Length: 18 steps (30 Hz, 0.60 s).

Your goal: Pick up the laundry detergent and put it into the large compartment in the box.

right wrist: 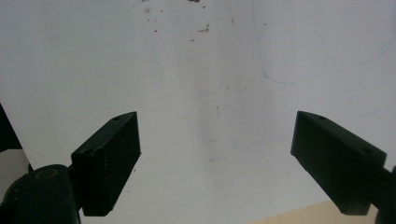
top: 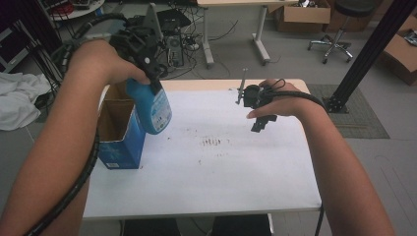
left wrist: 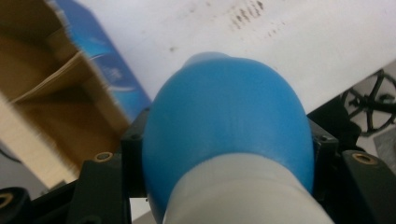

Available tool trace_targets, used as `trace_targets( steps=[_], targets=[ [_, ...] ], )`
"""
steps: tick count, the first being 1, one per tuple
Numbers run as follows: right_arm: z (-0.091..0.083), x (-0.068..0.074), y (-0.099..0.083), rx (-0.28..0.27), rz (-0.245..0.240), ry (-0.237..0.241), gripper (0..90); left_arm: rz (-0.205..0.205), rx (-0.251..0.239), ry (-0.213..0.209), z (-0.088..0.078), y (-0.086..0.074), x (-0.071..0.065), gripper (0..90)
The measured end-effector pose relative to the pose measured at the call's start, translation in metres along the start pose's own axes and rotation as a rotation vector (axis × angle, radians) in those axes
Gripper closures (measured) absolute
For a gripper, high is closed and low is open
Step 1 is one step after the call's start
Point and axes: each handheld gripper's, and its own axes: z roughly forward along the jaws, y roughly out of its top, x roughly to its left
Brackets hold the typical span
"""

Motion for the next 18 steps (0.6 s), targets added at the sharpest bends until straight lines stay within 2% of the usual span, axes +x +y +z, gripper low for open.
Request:
trace_targets(
  steps=[7,13,18],
  targets=[
    [-0.003,0.001,-0.002,-0.006,0.003,-0.006,15.8,-0.123,0.015,0.058,-0.025,-0.011,0.023,38.4],
    [-0.003,0.001,-0.002,-0.006,0.005,-0.006,15.8,-0.232,-0.005,0.085,-0.039,-0.022,0.038,38.4],
    [-0.003,0.002,-0.001,-0.005,-0.003,-0.005,15.8,-0.284,0.004,0.107,-0.043,-0.028,0.050,38.3]
  ],
)
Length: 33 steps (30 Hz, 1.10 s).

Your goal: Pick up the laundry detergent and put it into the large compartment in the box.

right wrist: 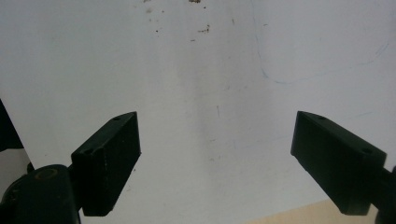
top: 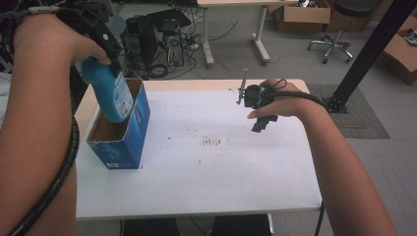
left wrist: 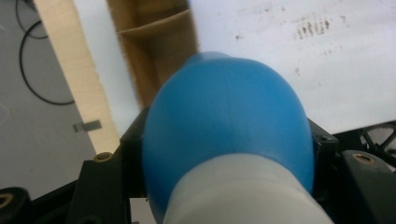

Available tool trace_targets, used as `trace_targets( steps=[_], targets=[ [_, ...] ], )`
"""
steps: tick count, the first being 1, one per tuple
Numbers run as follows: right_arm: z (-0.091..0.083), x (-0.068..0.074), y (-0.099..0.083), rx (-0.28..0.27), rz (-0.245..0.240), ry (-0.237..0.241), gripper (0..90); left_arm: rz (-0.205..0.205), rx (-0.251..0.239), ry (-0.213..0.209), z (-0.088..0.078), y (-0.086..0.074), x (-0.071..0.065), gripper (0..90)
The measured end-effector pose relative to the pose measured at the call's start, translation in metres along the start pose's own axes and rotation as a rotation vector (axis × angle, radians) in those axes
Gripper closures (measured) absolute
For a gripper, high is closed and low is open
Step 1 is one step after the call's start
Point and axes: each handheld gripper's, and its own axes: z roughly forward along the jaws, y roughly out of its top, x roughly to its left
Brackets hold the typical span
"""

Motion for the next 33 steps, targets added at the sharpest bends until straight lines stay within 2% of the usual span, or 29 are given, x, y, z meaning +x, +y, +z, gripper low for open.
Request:
trace_targets(
  steps=[12,27,33],
  targets=[
    [0.000,0.002,0.003,-0.004,-0.009,0.001,15.8,-0.063,0.004,-0.006,0.015,-0.002,0.023,38.4],
    [0.000,0.000,0.002,-0.007,-0.002,0.003,15.8,-0.098,0.015,0.006,0.049,0.004,0.041,38.4],
    [0.000,0.001,0.003,-0.004,-0.008,0.004,15.8,-0.097,0.019,0.009,0.066,0.006,0.044,38.4]
  ],
)
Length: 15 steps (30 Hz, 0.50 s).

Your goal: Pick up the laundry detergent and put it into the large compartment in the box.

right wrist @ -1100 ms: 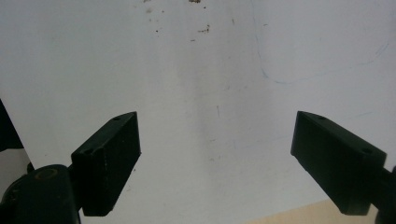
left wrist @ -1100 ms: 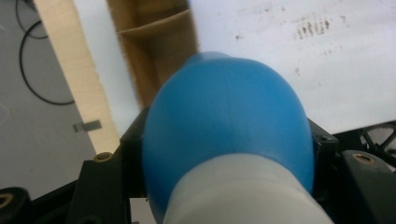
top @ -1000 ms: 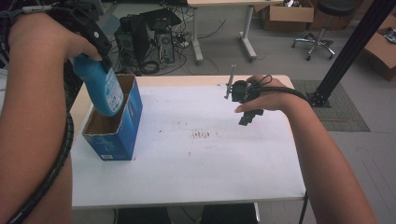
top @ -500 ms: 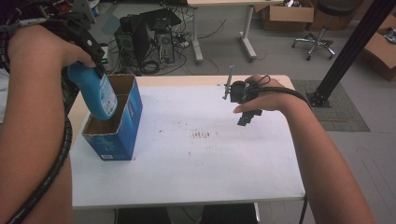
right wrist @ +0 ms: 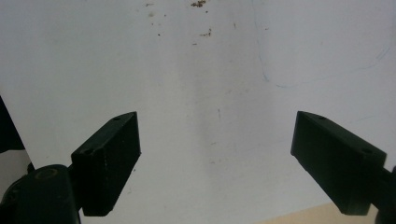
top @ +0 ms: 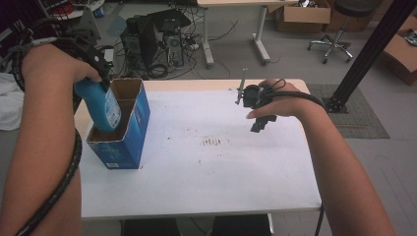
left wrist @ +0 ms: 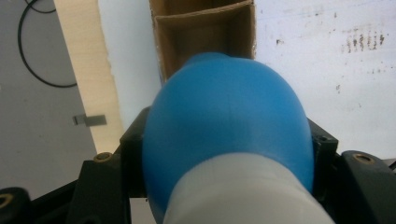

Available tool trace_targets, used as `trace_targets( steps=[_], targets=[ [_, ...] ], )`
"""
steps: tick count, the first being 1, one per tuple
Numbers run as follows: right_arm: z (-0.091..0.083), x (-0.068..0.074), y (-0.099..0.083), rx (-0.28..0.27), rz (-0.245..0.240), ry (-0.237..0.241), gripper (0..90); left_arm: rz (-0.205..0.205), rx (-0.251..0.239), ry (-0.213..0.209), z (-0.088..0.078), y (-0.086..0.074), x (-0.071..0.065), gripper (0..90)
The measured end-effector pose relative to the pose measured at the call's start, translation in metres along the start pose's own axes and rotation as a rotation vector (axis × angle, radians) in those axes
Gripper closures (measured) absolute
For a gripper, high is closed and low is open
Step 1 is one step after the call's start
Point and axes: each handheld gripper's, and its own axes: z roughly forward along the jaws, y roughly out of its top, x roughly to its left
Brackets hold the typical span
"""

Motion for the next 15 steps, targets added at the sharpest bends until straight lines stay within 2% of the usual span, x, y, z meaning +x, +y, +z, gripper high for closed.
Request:
trace_targets(
  steps=[9,15],
  targets=[
    [0.000,0.000,0.000,0.000,0.001,0.002,15.8,0.026,0.034,-0.007,0.030,0.002,0.001,38.4],
    [0.001,0.001,0.001,0.004,-0.004,0.002,15.8,0.027,0.039,-0.014,0.049,0.002,0.005,38.4]
  ],
)
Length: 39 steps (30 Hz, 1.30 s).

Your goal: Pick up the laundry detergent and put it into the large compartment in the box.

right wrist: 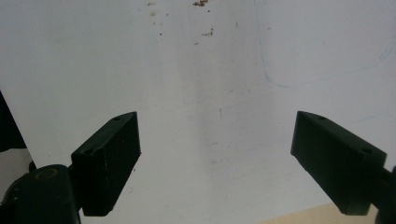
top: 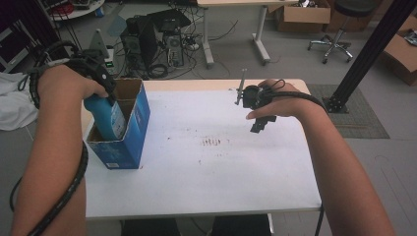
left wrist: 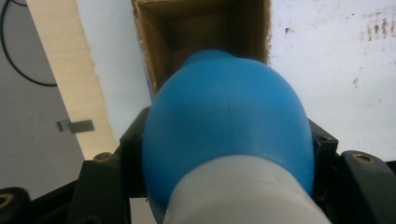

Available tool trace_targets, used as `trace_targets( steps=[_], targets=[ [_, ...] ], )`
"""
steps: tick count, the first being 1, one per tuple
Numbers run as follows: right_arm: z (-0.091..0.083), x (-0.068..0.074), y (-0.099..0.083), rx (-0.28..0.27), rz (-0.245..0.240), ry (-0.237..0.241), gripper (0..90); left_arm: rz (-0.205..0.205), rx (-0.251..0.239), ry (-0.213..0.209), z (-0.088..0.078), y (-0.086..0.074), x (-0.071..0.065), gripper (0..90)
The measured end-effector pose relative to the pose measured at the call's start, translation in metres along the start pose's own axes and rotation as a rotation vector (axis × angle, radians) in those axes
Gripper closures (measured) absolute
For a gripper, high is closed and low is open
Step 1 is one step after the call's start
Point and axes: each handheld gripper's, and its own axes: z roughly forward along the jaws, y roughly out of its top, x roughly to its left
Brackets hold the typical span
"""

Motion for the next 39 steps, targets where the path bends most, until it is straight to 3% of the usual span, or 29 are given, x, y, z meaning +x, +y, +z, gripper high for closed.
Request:
trace_targets(
  steps=[27,39],
  targets=[
    [0.001,0.001,0.006,0.005,-0.006,0.004,15.8,0.012,0.040,-0.013,0.073,0.004,0.002,38.3],
    [0.003,0.003,0.006,-0.004,-0.012,0.001,15.8,0.019,0.060,0.007,0.102,0.003,-0.002,38.2]
  ],
)
